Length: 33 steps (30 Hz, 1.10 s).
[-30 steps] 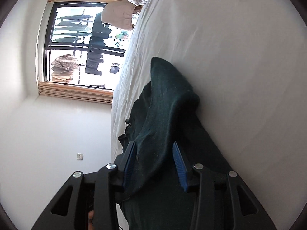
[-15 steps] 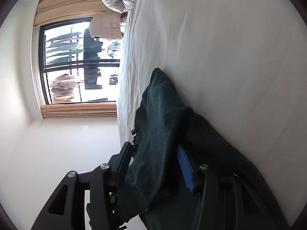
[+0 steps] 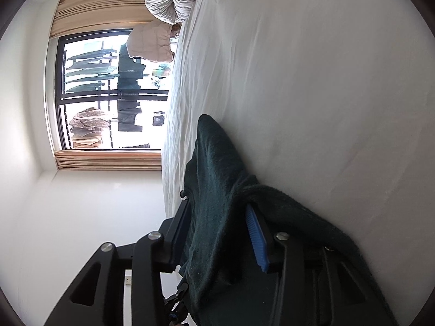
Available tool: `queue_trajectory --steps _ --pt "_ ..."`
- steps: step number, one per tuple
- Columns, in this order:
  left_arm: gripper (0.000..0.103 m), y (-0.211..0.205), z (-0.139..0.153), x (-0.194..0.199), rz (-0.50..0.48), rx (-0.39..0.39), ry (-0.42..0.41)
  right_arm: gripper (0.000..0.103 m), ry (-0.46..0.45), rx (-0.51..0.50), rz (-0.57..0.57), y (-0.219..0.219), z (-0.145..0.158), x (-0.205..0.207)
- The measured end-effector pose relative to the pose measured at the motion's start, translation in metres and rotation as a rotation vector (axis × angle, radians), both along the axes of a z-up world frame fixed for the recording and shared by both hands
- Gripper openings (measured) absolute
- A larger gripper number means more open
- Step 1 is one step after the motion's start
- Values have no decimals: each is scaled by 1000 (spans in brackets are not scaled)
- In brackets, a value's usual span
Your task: Fold small clothes
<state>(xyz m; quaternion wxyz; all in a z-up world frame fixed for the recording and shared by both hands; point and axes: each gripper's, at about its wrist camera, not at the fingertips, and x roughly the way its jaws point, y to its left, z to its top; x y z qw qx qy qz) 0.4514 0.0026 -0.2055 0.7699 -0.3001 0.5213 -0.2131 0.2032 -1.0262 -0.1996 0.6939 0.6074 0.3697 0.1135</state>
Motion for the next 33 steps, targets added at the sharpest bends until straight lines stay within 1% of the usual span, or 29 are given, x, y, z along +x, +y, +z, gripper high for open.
queue_trajectory --steps 3,5,8,9,10,11,13,16,20,23,27,33 --pt "8 -4 -8 -3 -5 19 -15 44 -18 -9 -17 -1 1 -3" --pt "8 -5 -8 -4 -9 29 -29 44 -40 -9 -55 -4 2 -7" --pt "8 -6 -7 -6 -14 43 -37 44 -80 -46 -140 -12 6 -19" --pt "8 -7 -8 -5 -16 49 -38 44 -82 -25 -142 -14 4 -20" --pt "8 -7 -8 -6 -17 52 -37 44 -75 -2 -126 -13 3 -19" --pt "8 -7 -9 -7 -18 51 -37 46 -63 5 -110 -12 3 -20" --pt "8 -6 -10 -8 -19 52 -39 47 -67 4 -90 -6 7 -22" --pt "8 -6 -9 -10 -19 55 -39 48 -53 -6 -8 14 10 -14" --pt "8 -10 -2 -12 -30 65 -45 48 -52 -31 35 30 12 -2" --pt "8 -11 0 -13 -37 65 -53 48 -16 -52 82 37 9 4" --pt "8 -12 0 -11 -39 63 -55 48 -31 -74 94 35 12 3" --pt "8 -9 3 -11 -45 76 -62 48 -69 -140 153 48 35 10"
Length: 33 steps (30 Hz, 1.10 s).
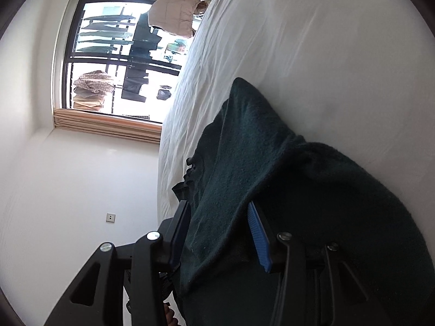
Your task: Fold small clothes
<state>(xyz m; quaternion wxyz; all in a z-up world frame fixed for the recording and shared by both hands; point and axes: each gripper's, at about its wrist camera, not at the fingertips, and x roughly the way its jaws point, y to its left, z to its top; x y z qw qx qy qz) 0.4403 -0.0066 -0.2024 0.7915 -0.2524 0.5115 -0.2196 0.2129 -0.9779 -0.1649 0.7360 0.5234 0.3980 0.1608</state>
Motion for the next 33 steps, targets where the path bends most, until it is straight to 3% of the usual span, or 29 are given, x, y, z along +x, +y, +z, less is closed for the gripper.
queue_trajectory --steps 6,13,18,23,25,26,27,29,31,33 --pt "8 6 -9 -10 21 -38 10 49 26 -28 -29 -10 -1 0" --pt "8 -2 -9 -12 16 4 -12 49 -34 -89 -114 -33 28 4" --pt "8 -3 -12 -13 33 6 -21 50 -69 -128 -36 -12 37 37" --pt "8 -3 -12 -14 24 16 -25 50 -17 -147 8 -3 16 55" --pt "8 -4 -12 -13 26 19 -21 49 20 -200 8 -4 2 51" --pt "9 -6 -11 -13 28 27 -20 39 26 -227 7 -7 -5 48" --pt "9 -7 -10 -12 29 36 -20 21 25 -246 8 -11 -12 46" --pt "9 -9 -8 -11 29 46 -21 0 45 -260 -12 -24 -25 42" --pt "9 -8 -7 -11 30 34 -14 0 34 -195 -29 -39 -37 39" --pt "9 -6 -6 -13 40 22 7 0 24 -214 -45 -47 -35 37"
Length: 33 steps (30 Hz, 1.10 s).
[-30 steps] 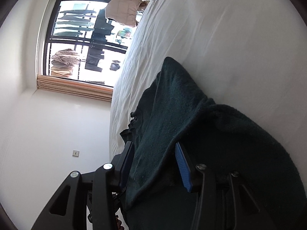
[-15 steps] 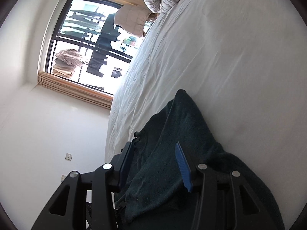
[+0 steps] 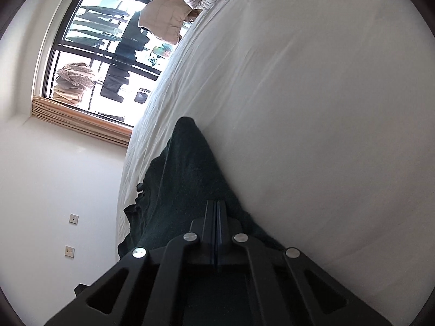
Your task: Fold small clothes
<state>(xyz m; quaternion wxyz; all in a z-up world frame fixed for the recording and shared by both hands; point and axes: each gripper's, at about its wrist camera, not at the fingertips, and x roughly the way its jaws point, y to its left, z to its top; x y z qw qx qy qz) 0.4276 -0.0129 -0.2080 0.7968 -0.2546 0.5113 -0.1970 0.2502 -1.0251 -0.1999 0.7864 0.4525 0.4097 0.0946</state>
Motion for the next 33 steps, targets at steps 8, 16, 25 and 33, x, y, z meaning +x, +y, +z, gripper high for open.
queue_trajectory --steps 8,16,25,33 --pt "12 18 15 -9 21 68 -8 18 -12 -105 -92 -25 25 -23" --pt "12 7 37 -10 24 249 -45 30 -182 -86 169 51 87 -14" --pt "12 15 37 -30 -49 412 -9 0 -10 -44 129 46 5 -13" --pt "12 16 63 -35 50 292 -131 0 -26 -169 64 23 10 -13"
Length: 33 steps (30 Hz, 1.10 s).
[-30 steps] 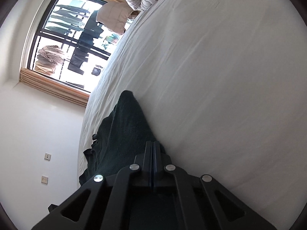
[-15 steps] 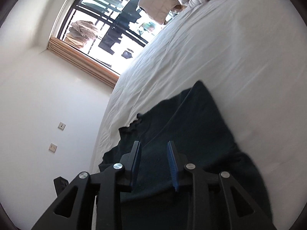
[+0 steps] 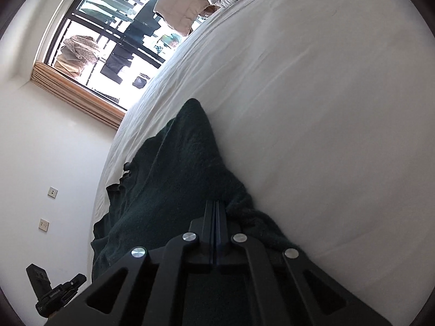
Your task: Fold small clothes
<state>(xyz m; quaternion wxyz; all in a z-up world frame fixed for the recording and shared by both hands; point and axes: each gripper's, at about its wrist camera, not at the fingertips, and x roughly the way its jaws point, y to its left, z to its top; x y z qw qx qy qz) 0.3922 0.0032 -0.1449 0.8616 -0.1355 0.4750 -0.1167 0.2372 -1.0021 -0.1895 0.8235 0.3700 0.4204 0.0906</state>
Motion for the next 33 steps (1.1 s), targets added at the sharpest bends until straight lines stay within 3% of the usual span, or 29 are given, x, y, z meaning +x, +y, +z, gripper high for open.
queue_trajectory --steps 3,7,8,9,11,12,15,19,20,21,23,26,28,29,30,33 --pt "12 -28 1 4 -91 -62 -65 0 0 -33 -33 -4 2 5" --pt "12 -70 -19 14 -185 -70 -46 0 21 -21 -77 -8 6 1" --pt "12 -78 -26 17 -202 -33 -34 4 24 -13 -81 -6 11 -3" --pt "12 -85 -37 21 -213 7 -8 22 16 3 -83 -4 18 -7" --pt "12 -86 -53 24 -213 10 2 47 -45 39 -69 2 36 -13" --pt "12 -83 -55 24 -210 -8 -5 54 -83 51 -57 6 45 -14" --pt "12 -75 -56 24 -186 -66 6 58 -114 120 17 21 54 1" --pt "12 -78 -53 20 -199 -39 -16 57 -42 118 97 41 25 19" --pt "12 -78 -54 19 -205 -34 -18 32 -2 121 72 36 10 20" --pt "12 -78 -55 18 -209 -32 -21 0 9 126 41 28 -1 19" --pt "12 -76 -56 17 -216 -38 -22 0 22 210 -9 8 -17 16" --pt "12 -69 -57 16 -212 -61 -21 0 12 130 -48 -6 -4 15" --pt "12 -66 -59 16 -204 -77 -32 14 14 103 -82 -11 10 13" --pt "12 -65 -61 15 -202 -84 -39 35 -8 116 -92 -11 18 12" --pt "12 -65 -63 14 -201 -87 -43 48 -37 133 -90 -6 25 9" --pt "12 -64 -65 13 -201 -85 -55 51 -86 176 36 27 41 20"
